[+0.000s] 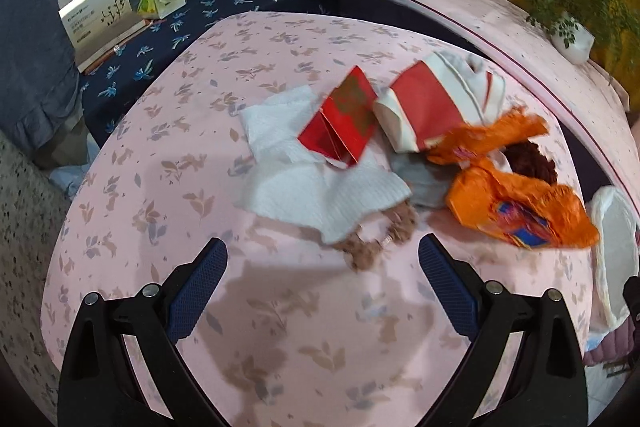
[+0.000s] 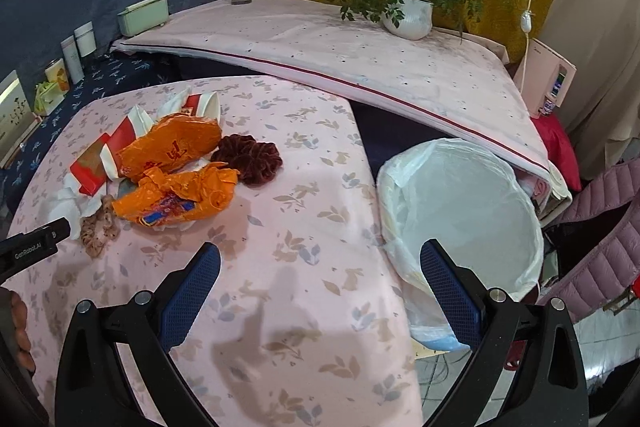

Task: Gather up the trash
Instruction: 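Grasp the orange plastic bag with the right tool, then carry the orange bag over the white bin and open the right tool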

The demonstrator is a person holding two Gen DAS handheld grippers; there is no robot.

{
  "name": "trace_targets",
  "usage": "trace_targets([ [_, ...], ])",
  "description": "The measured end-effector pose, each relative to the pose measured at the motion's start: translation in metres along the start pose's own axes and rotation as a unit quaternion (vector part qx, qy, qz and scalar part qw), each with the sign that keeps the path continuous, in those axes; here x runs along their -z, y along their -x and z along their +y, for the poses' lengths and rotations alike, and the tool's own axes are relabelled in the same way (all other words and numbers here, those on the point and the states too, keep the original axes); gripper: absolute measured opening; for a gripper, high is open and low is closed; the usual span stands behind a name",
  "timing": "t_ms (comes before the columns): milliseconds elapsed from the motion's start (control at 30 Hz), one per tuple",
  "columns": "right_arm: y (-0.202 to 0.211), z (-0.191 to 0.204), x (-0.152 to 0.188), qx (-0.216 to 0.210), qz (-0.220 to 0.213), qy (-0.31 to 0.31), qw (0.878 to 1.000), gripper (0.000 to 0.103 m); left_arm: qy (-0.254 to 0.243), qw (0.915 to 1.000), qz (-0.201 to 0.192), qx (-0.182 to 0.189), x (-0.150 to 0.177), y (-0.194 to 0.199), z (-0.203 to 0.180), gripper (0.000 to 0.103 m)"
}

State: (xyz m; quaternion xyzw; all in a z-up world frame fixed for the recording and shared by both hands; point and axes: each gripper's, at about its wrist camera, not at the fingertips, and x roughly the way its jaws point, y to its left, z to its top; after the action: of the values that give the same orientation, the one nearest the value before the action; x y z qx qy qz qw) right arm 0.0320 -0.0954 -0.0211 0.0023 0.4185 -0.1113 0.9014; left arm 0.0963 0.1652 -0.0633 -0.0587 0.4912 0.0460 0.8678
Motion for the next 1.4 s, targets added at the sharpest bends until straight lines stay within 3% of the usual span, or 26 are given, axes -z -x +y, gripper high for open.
trace_targets([
  [133,-0.020,0.021,-0.014,-0.033,0.011,-0.001,0.999,0.093,0.011,0.9999,0.006,0.005,-0.017,-0.016,0.014,0.092],
  [300,-0.047,0.039,-0.027,-0.072,0.037,-0.015,0.997,0.080,0.028,0.9989,0.015,0.035,-0.030,-0.032,0.026,0.091],
  [433,-0.069,0.049,-0.027,-0.100,0.067,-0.024,0.992,0.065,0.032,0.9971,0.035,0.060,-0.032,-0.043,0.029,0.063],
  [500,-0.076,0.054,-0.024,-0.108,0.081,-0.024,0.990,0.049,0.027,0.9968,0.041,0.062,-0.030,-0.047,0.029,0.046],
  [567,-0.079,0.058,-0.019,-0.115,0.092,-0.022,0.989,0.032,0.024,0.9958,0.051,0.072,-0.027,-0.051,0.029,0.020],
  [600,-0.078,0.059,-0.017,-0.118,0.093,-0.020,0.988,0.022,0.025,0.9956,0.053,0.074,-0.026,-0.051,0.029,0.013],
  [633,-0.076,0.061,-0.016,-0.121,0.091,-0.017,0.988,0.019,0.025,0.9955,0.052,0.075,-0.025,-0.050,0.030,0.005],
  [700,-0.069,0.061,-0.015,-0.128,0.085,-0.015,0.988,0.010,0.024,0.9958,0.043,0.077,-0.022,-0.043,0.029,0.003],
  [1000,-0.021,0.048,-0.031,-0.140,0.029,-0.010,0.990,0.005,0.004,0.9944,-0.009,0.105,-0.025,0.010,0.012,0.002],
  [1400,0.038,-0.018,-0.053,-0.091,-0.055,-0.043,0.993,0.005,-0.061,0.9782,-0.074,0.184,-0.040,0.091,-0.056,0.002],
])
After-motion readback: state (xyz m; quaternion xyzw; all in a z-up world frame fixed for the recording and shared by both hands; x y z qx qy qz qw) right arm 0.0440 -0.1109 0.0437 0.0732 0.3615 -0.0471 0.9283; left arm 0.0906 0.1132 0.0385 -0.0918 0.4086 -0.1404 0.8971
